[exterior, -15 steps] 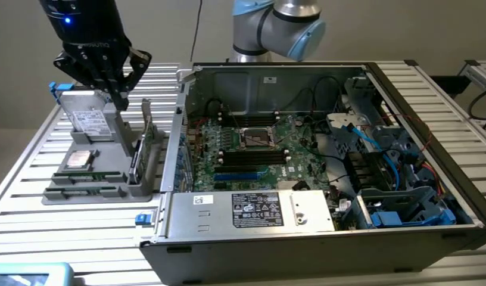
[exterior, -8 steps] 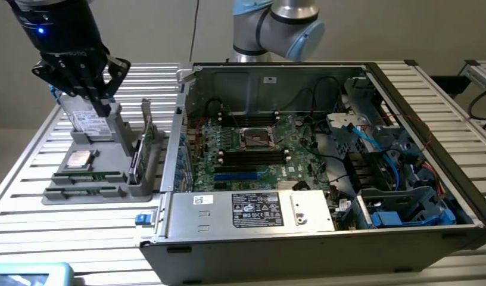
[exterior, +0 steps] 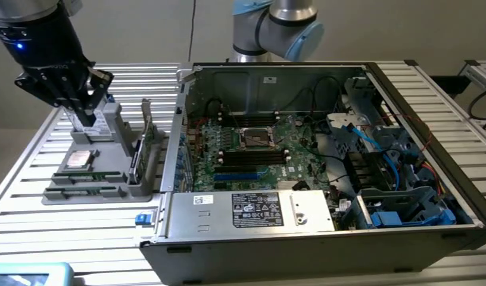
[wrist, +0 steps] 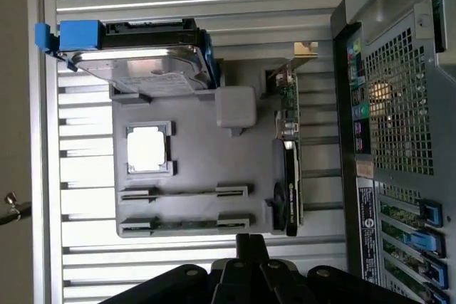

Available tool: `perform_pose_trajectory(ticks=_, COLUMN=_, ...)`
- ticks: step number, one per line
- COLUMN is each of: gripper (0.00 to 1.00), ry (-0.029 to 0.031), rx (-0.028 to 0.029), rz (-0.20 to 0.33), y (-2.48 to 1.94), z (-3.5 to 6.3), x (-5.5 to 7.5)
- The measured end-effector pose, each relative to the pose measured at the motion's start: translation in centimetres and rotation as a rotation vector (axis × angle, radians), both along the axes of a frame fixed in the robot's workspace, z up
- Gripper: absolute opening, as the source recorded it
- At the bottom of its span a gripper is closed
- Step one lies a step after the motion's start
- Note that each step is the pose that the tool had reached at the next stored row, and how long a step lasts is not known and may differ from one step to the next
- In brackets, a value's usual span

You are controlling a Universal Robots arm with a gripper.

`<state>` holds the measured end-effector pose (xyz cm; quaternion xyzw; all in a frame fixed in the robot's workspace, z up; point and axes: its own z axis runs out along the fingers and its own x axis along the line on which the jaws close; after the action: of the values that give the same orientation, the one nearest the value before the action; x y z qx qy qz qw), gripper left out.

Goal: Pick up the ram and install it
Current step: 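Reach for the ram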

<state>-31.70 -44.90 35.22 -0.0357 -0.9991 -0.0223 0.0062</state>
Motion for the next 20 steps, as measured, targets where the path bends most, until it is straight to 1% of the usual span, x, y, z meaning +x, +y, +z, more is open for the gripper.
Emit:
perform_pose_trajectory(ticks=8, gripper=0.11, ry=0.0063, rx=0.0001, rz=0.0, y=-0.47, z=-1.45, x=-2.2)
perform_pose_trajectory(ticks=14, gripper=0.11, ry=0.011, rx=-0.0013, rz=0.001, y=-0.6, z=-2.17, x=-3.6)
perform_pose_trajectory(ticks=17, gripper=0.11, ry=0.011, rx=-0.0043, rz=0.007, y=-0.6, z=-2.42, x=-4.4)
perform_pose_trajectory(ticks=20, gripper=0.11, ry=0.0109, rx=-0.0089, rz=0.02, y=-0.58, z=-2.61, x=-4.9)
